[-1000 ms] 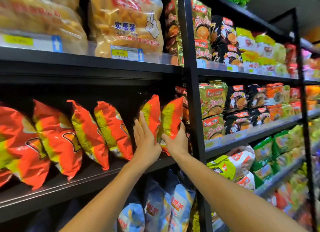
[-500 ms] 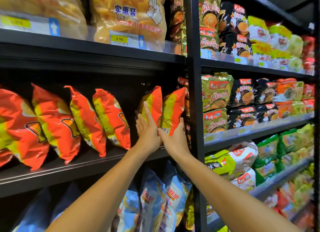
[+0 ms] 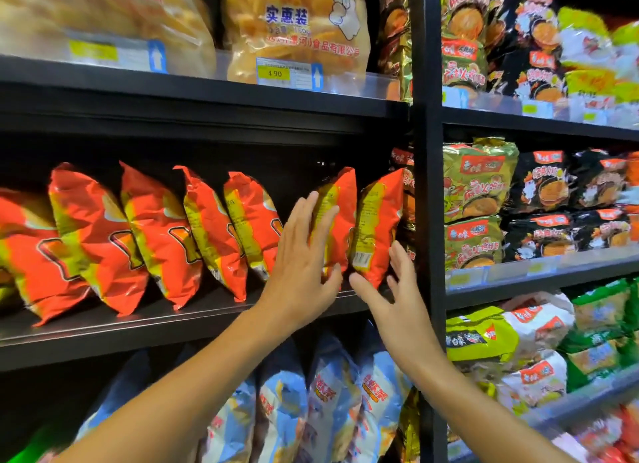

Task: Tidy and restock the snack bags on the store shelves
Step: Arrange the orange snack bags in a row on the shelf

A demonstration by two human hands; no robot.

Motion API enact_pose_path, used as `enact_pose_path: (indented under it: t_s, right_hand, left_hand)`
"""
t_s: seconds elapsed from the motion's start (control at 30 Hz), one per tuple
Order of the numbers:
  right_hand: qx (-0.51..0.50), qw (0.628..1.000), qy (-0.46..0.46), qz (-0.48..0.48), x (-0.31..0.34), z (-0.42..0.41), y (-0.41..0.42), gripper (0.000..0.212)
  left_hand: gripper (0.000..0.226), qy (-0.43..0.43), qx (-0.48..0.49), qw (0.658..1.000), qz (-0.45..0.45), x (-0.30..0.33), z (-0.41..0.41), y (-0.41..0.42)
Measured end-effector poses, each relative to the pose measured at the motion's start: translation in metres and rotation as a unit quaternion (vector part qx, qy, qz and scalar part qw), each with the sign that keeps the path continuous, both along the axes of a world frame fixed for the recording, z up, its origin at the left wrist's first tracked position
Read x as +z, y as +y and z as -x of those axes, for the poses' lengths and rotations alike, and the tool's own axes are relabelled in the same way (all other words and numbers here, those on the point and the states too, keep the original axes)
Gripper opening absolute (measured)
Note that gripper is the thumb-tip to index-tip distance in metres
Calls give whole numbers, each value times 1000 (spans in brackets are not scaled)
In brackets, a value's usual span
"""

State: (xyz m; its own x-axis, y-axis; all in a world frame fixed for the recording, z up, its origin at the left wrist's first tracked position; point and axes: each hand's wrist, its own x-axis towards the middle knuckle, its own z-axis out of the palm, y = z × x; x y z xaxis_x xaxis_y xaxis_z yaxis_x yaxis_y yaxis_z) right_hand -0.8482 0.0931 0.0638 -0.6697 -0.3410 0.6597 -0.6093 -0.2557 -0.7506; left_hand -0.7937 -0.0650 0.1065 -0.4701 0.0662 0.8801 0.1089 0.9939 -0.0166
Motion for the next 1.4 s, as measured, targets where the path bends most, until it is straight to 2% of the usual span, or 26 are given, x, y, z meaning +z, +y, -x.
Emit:
enact_pose_path:
  t_s: [0.1,0.2,0.33,0.43,0.53,0.63,0.73,0.8,0.9,0.97,1.03,1.17,1.27,1.33,1.4]
  right_hand:
    - [-10,994,104,-22,0,-16,-6,85]
    - [10,986,154,-60,25,-24,-48,89]
    - [5,971,204,-124,53,-24,-110,105]
    - [-9,964,184,-190,66,-18,-136,113]
    - [-51,966,165,-195,71,-8,-138,100]
    - [-69,976,175,-112,71,-9,-120,80]
    - [-53,983,174,-31,67,-19,-85,75]
    - [-56,982,181,-1,59,-31,-57,75]
    - [-72,975,209,16,37,-51,-20,81]
    - [-69,973,221,6,18,-62,-4,86]
    - [-47,969,242,-10,-5,-71,7,85]
    - [-22,954,295,-44,-50,-85,26,78]
    - [-13,943,332,-33,-72,-87,45,66]
    - [-13,957,290,7,-79,-83,56,63]
    - [10,978,200,50,-82,-73,62,69]
  left_hand:
    - [56,20,96,980,172,8,-50,-32]
    - [46,-5,193,948,253,16,-87,-71]
    - [47,-53,271,915,295,21,-111,-96]
    - [52,-81,292,902,306,23,-120,-103]
    - [51,-81,277,909,302,24,-123,-104]
    - [48,-74,238,923,293,25,-127,-99]
    - [47,-31,148,965,216,20,-134,-81]
    - [49,16,75,992,101,11,-140,-56]
    - [57,21,-24,996,-88,-9,-142,-5]
    - [71,-4,-94,977,-191,-25,-140,24]
    - [80,-13,-153,955,-253,-39,-135,44]
    - [69,10,-281,870,-405,-68,-128,61]
    - [61,48,-261,852,-452,-94,-129,62]
    - [56,37,-264,836,-479,-110,-132,61]
    - [54,5,-277,818,-505,-126,-134,59]
